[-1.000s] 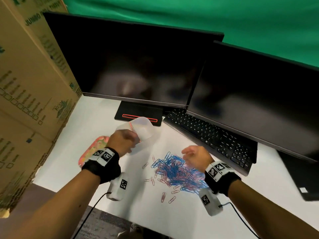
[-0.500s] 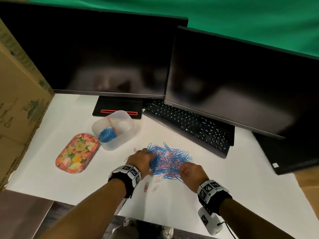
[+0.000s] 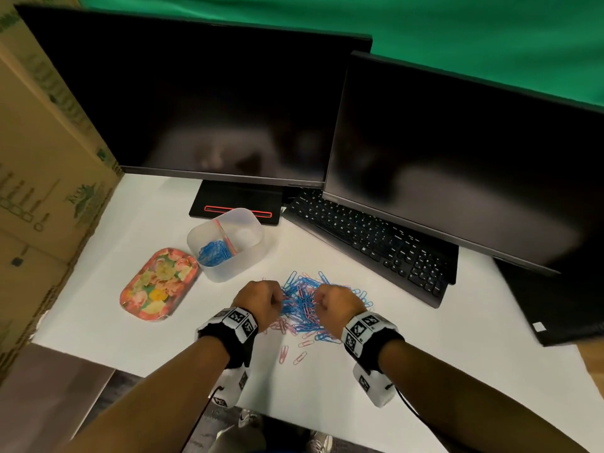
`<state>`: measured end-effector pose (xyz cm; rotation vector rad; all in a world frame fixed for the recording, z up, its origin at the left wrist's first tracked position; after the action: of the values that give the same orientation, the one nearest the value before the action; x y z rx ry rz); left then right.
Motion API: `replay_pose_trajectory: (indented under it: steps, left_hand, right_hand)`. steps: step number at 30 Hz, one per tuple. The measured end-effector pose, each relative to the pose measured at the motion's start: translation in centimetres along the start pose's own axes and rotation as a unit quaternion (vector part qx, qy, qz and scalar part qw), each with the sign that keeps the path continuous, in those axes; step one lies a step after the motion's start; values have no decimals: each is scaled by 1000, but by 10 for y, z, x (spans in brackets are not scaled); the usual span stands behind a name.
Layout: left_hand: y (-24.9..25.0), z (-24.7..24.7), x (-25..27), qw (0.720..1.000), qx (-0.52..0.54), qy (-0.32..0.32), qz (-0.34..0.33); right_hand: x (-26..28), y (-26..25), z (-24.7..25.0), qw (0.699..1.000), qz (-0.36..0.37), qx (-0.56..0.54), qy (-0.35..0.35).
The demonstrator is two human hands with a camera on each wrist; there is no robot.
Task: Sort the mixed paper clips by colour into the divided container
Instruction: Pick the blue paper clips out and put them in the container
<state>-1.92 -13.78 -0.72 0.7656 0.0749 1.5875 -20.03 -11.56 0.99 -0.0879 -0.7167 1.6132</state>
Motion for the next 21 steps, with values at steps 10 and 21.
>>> replay_pose_trajectory:
  steps: [10, 21]
  left_hand:
    - [-22, 1, 3, 981, 171, -16, 94]
    - [-30, -1, -3, 867, 455, -113, 171]
  right_hand:
    - [-30, -17, -17, 992, -33, 108, -52]
    - [-32, 9, 7, 985, -111, -127, 39]
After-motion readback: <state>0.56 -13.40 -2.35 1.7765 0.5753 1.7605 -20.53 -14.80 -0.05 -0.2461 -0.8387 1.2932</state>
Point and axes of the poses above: each hand's wrist, its own x-axis away from the middle knuckle, its own z-axis out of the back of the hand, y = z × x, the point moved 5 cm from there along -x, towards the middle knuckle, and after that the axes turned 9 degrees about z, right-handed, at the moved point
